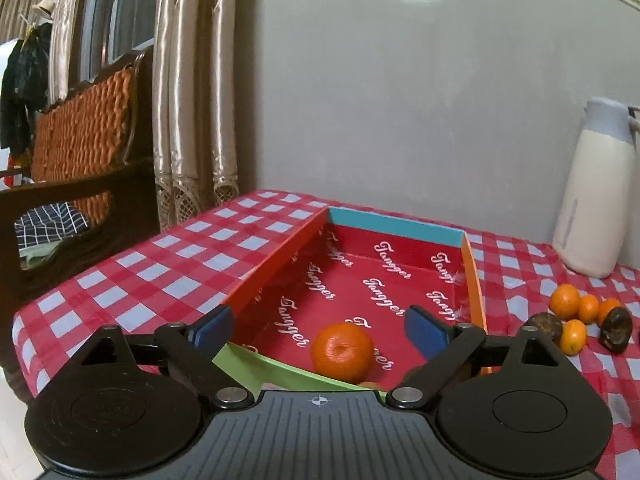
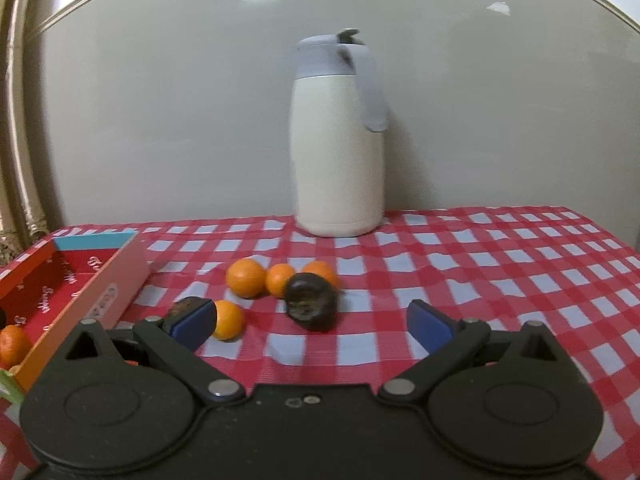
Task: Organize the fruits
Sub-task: 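Carry the tan fruit into the red box and open the left gripper, then close the right gripper on the small orange and lift it toward the box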
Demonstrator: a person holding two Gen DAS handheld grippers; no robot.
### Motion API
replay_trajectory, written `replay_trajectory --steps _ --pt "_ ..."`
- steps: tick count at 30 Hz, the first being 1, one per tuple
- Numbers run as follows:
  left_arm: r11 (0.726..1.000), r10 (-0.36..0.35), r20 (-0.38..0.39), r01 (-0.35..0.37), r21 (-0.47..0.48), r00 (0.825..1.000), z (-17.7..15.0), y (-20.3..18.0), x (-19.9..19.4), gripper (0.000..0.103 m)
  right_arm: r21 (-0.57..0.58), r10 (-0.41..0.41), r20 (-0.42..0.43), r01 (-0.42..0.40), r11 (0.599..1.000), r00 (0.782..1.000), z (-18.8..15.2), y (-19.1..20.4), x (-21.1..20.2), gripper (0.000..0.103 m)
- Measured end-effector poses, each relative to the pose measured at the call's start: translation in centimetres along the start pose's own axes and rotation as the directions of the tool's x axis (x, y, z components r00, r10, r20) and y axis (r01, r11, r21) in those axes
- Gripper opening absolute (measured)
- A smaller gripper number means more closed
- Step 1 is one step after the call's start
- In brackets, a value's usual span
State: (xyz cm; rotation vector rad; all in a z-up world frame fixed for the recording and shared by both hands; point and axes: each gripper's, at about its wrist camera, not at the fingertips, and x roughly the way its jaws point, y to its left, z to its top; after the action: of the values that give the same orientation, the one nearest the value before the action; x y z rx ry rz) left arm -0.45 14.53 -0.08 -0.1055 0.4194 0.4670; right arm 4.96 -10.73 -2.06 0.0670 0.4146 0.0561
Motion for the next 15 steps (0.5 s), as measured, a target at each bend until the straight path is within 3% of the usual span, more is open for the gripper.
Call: replay_trajectory --steps 9,12,15 --pt "0.997 0.061 0.002 -0.061 -0.048 0.998 0.2 3.7 0.0 0.092 -0.041 0.07 -0.021 -0.071 0.997 0.997 -0.1 3.2 0.9 0.1" --pt "0.995 0.083 0.002 -0.083 -0.048 0.997 0.1 4.6 0.0 0.092 -0.045 0.096 -0.042 -0.098 0.994 0.995 -0.2 4.3 1.4 0.096" --pt "0.994 0.1 0.003 -0.1 -0.048 0.995 0.1 5.6 0.1 0.092 -0.045 0.122 -0.076 -0.125 0.991 0.99 -0.5 5.4 2.1 0.085"
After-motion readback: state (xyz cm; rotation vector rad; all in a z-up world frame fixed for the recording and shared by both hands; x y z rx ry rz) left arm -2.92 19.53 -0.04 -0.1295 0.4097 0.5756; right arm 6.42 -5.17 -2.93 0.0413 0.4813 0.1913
